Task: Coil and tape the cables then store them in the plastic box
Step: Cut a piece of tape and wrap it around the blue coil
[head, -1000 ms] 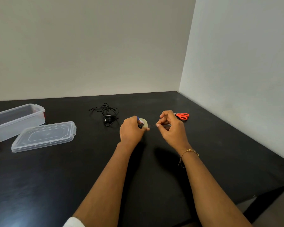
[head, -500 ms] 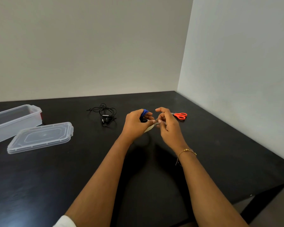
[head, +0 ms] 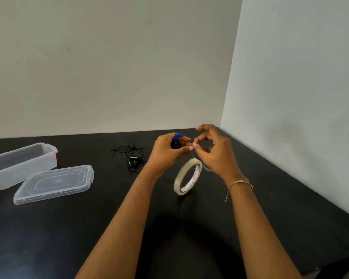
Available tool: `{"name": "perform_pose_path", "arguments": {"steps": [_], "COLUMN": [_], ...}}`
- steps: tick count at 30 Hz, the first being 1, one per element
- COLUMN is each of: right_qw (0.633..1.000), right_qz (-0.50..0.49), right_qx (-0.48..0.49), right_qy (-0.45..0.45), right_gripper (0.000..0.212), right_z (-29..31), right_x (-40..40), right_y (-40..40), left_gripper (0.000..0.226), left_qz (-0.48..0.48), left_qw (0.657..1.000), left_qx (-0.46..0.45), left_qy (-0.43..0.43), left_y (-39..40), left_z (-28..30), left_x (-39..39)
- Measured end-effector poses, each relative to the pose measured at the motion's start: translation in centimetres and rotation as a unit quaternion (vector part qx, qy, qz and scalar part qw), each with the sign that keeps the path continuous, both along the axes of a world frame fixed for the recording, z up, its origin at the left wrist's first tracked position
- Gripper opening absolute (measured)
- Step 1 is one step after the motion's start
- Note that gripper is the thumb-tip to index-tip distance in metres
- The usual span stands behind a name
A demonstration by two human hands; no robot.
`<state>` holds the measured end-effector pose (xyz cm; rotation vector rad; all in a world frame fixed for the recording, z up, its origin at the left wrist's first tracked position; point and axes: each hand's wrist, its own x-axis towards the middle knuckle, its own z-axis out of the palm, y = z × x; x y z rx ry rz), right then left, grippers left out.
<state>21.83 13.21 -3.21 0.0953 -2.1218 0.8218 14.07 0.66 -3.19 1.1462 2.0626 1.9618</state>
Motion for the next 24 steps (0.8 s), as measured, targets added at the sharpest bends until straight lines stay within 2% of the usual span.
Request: {"name": "perform_pose_path", "arguments": {"steps": [7,12,17,19,21,23,24], "right_qw": [0.997,0.991,0.988,0.993,0.998,0.997,0.993], "right_qz": [-0.006,-0.025,-0.04,-0.018,-0.002,-0.064,-0.12], "right_qx": [0.066,0.129,0.147,0.118,0.048,0.0,-0.01], "right_qy": [-0.041,-0.024,-0.002,0.006,0.033,0.029,-0.002], "right_gripper": [0.033,0.033,0.034,0.033,0.027,0.021,0.021], "right_z": [1.2,1.9,1.9,1.8,1.1,-0.7,-2.1], "right_x": [-1.1,-2.3,-3.7,-3.9,-4.3,-4.9,-5.2], "right_y": [0.5,-0.1,-0.5,-0.3,0.9,3.2,4.6], "left_gripper": [0.017,0.015,0.013,0.013,0.014,0.013,0.013], "left_qz": [-0.004,0.011,0.05,0.061,0.079,0.094,0.094], "left_qw": [0.999,0.999,0.998,0.998,0.997,0.995,0.995], "left_qx": [-0.031,0.001,0.026,0.023,0.011,-0.001,-0.005], "left_qy": [-0.018,-0.035,-0.014,-0.002,0.01,0.015,0.016], "left_y": [0.0,-0.3,-0.5,-0.5,-0.5,-0.5,-0.5], "left_z": [0.7,0.7,0.5,0.5,0.6,0.6,0.6], "left_x": [-1.8,-2.4,-2.9,-3.0,-3.0,-3.1,-3.0]}}
